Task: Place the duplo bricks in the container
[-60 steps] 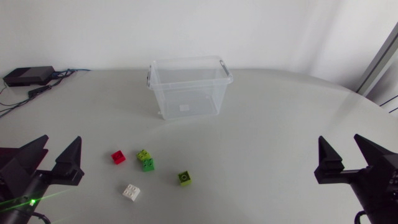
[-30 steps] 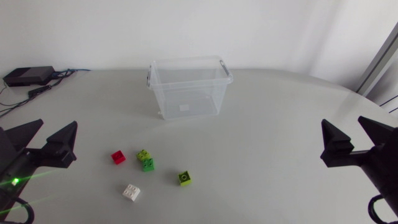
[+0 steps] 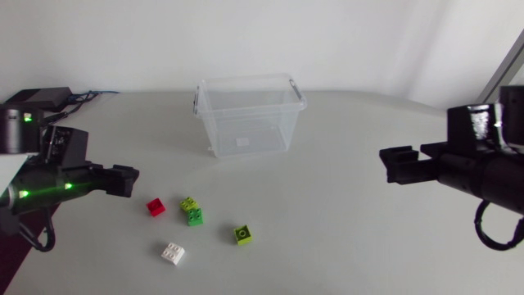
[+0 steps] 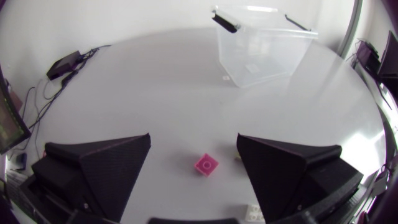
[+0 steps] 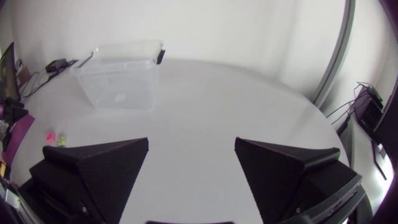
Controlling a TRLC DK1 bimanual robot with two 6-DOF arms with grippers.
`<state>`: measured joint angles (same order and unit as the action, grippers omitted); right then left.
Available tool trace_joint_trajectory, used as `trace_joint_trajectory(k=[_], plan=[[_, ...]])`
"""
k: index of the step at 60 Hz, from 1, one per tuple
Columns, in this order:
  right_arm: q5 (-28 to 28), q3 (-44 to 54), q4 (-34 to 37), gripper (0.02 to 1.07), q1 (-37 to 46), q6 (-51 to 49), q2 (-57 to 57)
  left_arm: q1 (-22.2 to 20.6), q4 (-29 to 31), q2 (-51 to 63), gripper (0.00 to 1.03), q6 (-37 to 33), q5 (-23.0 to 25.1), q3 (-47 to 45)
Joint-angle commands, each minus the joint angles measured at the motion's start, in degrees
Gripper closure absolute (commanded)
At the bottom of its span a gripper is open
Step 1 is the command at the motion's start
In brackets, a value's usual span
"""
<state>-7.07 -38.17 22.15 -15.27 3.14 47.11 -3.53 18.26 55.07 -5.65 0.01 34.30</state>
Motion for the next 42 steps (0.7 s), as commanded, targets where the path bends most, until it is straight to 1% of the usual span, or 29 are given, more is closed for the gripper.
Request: trace_joint_trajectory(k=[1, 2, 5, 7, 8, 11, 13, 17, 19, 28, 36, 42], plan=[[-0.14, -3.84, 4.65, 0.07, -2.4, 2.05, 5.45, -0.25, 1.78, 5.22, 0.07, -5.34, 0.52, 3.4], [0.3, -4.45, 5.71, 0.07, -2.75, 1.96, 6.5, -0.25, 1.87, 5.58, 0.07, -5.95, 0.52, 3.58], [2.5, -5.6, 7.12, 0.07, -2.93, 1.43, 9.31, -0.43, 2.92, 9.36, 0.07, -12.72, 0.52, 4.89], [5.22, -5.86, 7.64, 0.07, -2.93, 0.64, 10.72, -0.51, 3.62, 11.38, 0.07, -16.59, 0.52, 5.51], [7.51, -5.95, 7.82, 0.07, -2.93, -0.24, 11.33, -0.51, 4.15, 12.87, 0.07, -18.61, 0.52, 6.13], [12.61, -6.21, 8.17, 0.07, -2.93, -1.73, 12.57, -0.34, 5.73, 15.86, 0.07, -20.45, 0.52, 7.8], [13.57, -6.91, 8.7, 0.07, -3.01, -1.82, 13.8, -0.25, 6.26, 17.97, 0.07, -21.68, 0.52, 8.76], [13.75, -8.58, 10.19, 0.07, -5.65, -1.91, 16.87, 0.28, 7.49, 21.66, 0.07, -23.62, 0.52, 10.7], [13.75, -9.29, 10.63, 0.07, -7.06, -1.82, 18.45, 0.37, 8.37, 24.91, 0.07, -25.81, 0.52, 12.28], [13.4, -12.1, 13.09, 0.07, -11.45, -1.38, 23.55, 0.1, 11.53, 31.5, 0.08, -31.26, 0.69, 16.32], [13.14, -13.77, 13.97, 0.07, -14.53, 0.73, 27.33, -0.43, 16.72, 37.13, 0.13, -33.46, 0.69, 20.36], [13.05, -14.65, 14.15, 0.07, -16.73, 2.4, 29.79, -0.95, 18.56, 38.89, 0.14, -34.43, 0.69, 20.98]])
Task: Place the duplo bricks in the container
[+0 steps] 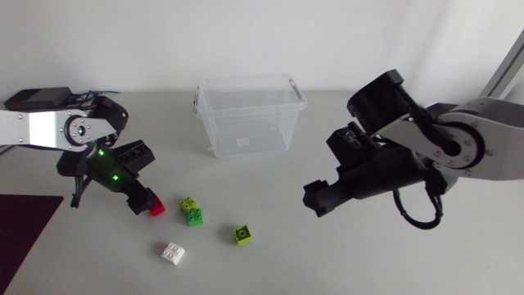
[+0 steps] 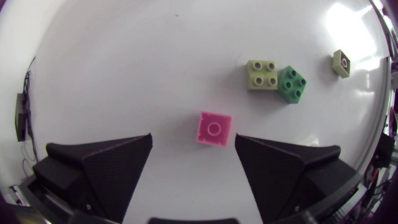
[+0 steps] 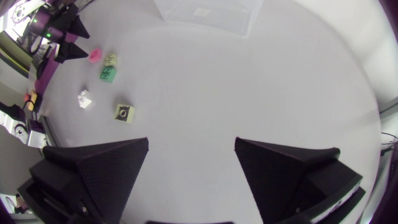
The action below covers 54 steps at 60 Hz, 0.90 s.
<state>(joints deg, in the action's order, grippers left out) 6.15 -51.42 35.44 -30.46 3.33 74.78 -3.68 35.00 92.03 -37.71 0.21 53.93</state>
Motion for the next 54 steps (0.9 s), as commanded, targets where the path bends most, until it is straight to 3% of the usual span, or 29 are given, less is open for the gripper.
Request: trace_joint_trajectory(k=[1, 12, 27, 48, 54], plan=[[-0.26, -1.58, 0.86, 0.07, -2.06, 2.29, 3.0, -0.89, 2.0, 2.01, 0.14, -2.45, 0.5, 1.26], [-0.7, -3.69, 1.82, 0.07, -5.14, 2.38, 8.71, -1.68, 2.53, 4.39, 0.18, -2.72, 0.5, 1.53], [-0.7, -6.94, 3.41, 0.07, -7.6, 2.82, 13.28, -0.62, 2.44, 8.96, 0.38, -2.89, 1.02, 3.72], [-0.7, -10.02, 4.29, 0.07, -9.71, 2.47, 17.33, -0.62, 2.53, 11.33, 0.49, -4.03, 2.96, 5.04], [-0.7, -10.72, 4.46, 0.08, -10.06, 2.38, 18.12, -0.45, 2.88, 11.59, 0.57, -4.47, 3.22, 5.48]])
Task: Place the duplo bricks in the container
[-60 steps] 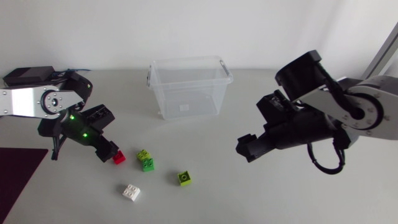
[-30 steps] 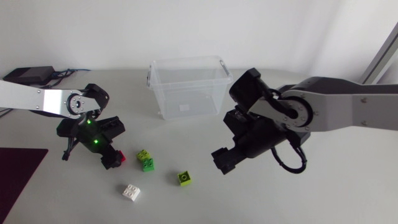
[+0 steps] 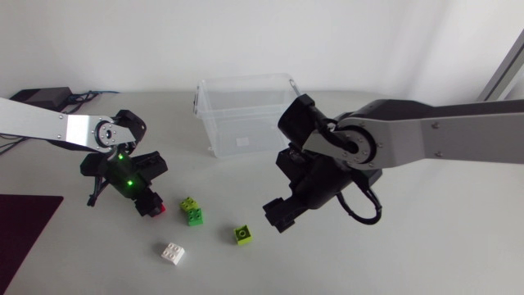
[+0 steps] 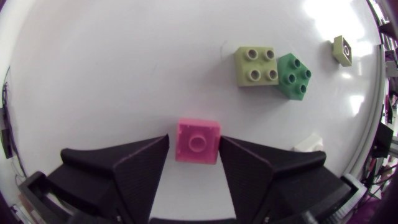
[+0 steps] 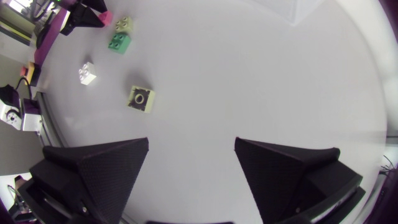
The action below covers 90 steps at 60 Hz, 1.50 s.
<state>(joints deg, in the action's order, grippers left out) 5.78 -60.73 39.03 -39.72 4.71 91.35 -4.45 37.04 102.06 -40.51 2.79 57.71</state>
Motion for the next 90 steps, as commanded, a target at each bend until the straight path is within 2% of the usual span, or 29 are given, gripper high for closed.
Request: trace_joint_trajectory(k=[1, 4, 14, 20, 26, 40, 71, 78, 90], plan=[[-0.33, -1.58, 0.88, 0.09, -0.88, 1.09, 1.81, 0.23, 0.93, 1.56, 0.58, -1.68, 0.64, 1.7], [-0.24, -2.02, 0.96, 0.1, -1.06, 1.09, 2.25, 0.32, 1.28, 1.83, 0.61, -1.85, 0.64, 1.88], [0.46, -4.57, 1.93, 0.1, -2.55, 1.27, 4.89, 0.05, 4.8, 1.3, 0.61, -2.99, 0.64, 2.67], [1.6, -8.0, 3.25, 0.1, -3.87, 1.62, 7.61, -0.03, 8.05, -1.6, 0.62, -2.91, 3.01, 4.34], [2.83, -12.57, 6.5, 0.1, -5.36, 2.58, 11.13, -0.3, 8.75, -6.08, 0.62, -1.15, 4.6, 5.48], [4.41, -17.23, 8.08, 0.1, -7.38, 3.99, 17.72, -0.21, 10.34, -11.8, 0.62, 1.14, 8.99, 8.12], [4.59, -24.0, 12.21, 0.15, -10.2, 7.86, 26.33, 0.49, 9.46, -12.68, 0.61, 6.94, 15.14, 16.29], [3.8, -24.17, 12.21, 0.18, -10.28, 8.56, 26.69, 0.32, 8.14, -12.5, 0.61, 8.43, 15.58, 17.35], [2.13, -24.7, 12.3, 0.29, -11.87, 9.79, 28.18, 0.4, 7.52, -12.32, 0.61, 9.93, 15.93, 18.75]])
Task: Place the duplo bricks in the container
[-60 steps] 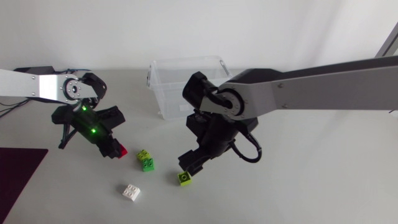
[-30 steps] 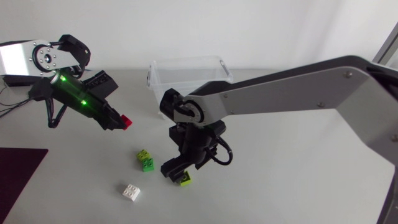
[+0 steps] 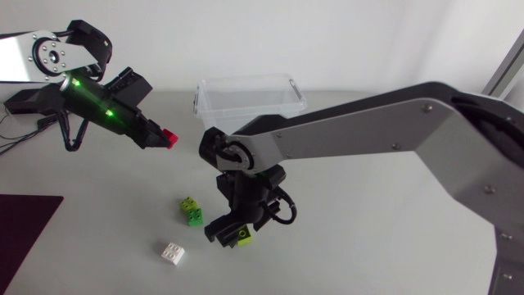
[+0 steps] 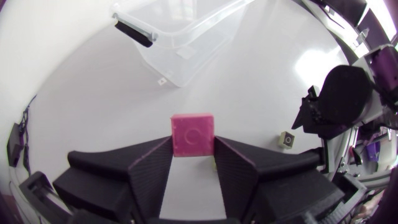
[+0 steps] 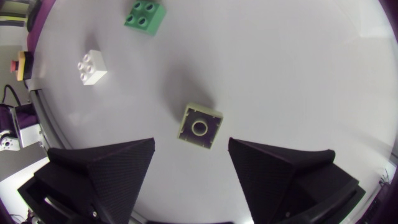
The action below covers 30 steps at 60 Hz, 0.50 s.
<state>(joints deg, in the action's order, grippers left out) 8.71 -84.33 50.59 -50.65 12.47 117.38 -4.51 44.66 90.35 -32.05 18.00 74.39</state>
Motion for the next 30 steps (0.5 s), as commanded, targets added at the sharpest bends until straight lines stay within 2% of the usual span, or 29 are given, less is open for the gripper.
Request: trace_joint_trajectory(k=[1, 5, 16, 30], plan=[[-0.89, -1.18, 0.74, 0.3, -1.2, 2.12, 2.5, 0.47, -0.19, -0.61, 0.61, 1.56, 0.72, 2.25], [-2.47, -1.8, 0.74, 0.31, -1.82, 2.91, 3.47, 0.47, -0.37, -0.61, 0.61, 1.91, 0.72, 2.51], [-5.11, -2.41, 0.3, 0.52, -2.08, 3.7, 4.43, 0.29, -1.51, -0.52, 0.61, 2.61, 0.81, 2.43], [-5.72, -2.76, -1.54, 0.61, -1.82, 3.97, 5.66, -1.02, -4.32, -0.43, 0.61, 5.16, 0.81, 3.83]])
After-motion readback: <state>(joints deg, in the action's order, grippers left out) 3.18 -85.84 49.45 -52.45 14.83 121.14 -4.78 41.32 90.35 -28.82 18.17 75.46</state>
